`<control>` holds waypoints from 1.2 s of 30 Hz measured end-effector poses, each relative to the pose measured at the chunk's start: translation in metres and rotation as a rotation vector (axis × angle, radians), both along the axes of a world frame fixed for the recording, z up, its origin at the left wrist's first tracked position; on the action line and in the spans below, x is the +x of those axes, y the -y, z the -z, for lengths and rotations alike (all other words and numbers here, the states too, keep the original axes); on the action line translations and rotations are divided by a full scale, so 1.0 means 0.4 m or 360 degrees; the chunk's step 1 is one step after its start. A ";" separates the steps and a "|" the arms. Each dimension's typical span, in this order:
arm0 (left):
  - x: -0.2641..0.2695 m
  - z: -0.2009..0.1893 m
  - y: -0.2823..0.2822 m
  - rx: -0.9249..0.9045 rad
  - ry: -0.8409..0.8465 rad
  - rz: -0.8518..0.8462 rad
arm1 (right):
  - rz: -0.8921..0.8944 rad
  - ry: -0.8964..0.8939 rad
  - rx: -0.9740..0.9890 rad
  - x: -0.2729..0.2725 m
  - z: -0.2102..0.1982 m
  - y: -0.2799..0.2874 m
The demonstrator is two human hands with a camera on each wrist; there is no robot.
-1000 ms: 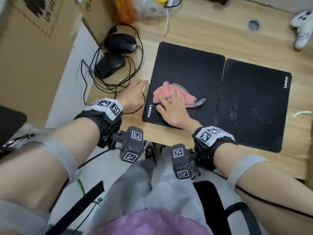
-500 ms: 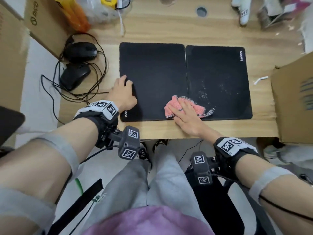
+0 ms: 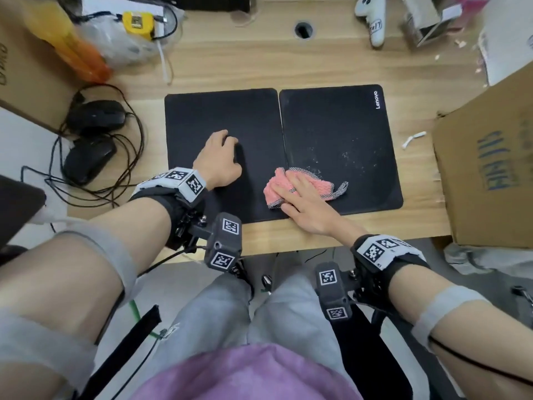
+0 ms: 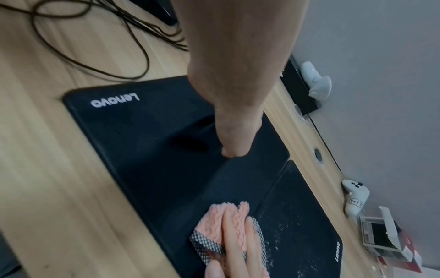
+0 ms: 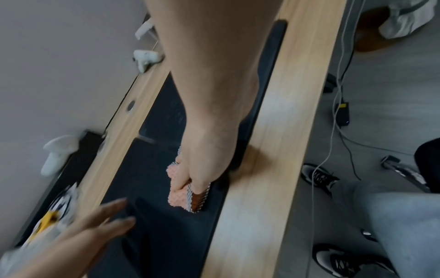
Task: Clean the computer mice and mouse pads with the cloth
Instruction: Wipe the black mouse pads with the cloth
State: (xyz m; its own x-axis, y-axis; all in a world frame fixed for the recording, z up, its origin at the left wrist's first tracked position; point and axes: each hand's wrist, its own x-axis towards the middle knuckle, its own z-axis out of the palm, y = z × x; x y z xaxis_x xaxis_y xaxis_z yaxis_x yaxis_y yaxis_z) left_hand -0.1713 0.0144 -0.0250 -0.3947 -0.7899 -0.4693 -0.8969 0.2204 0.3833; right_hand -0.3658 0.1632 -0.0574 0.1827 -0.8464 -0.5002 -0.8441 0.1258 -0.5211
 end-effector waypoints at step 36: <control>-0.245 0.019 0.098 -0.0034 0.0085 -0.0114 | -0.0045 -0.0103 -0.0135 -0.215 0.035 0.201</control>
State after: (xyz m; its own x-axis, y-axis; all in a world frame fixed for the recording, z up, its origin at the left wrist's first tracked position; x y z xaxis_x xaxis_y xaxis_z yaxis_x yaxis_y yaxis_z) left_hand -0.2692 -0.0247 -0.0327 -0.3119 -0.8252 -0.4709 -0.9297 0.1628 0.3305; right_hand -0.4516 0.0826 -0.0715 0.1766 -0.8813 -0.4384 -0.8788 0.0594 -0.4734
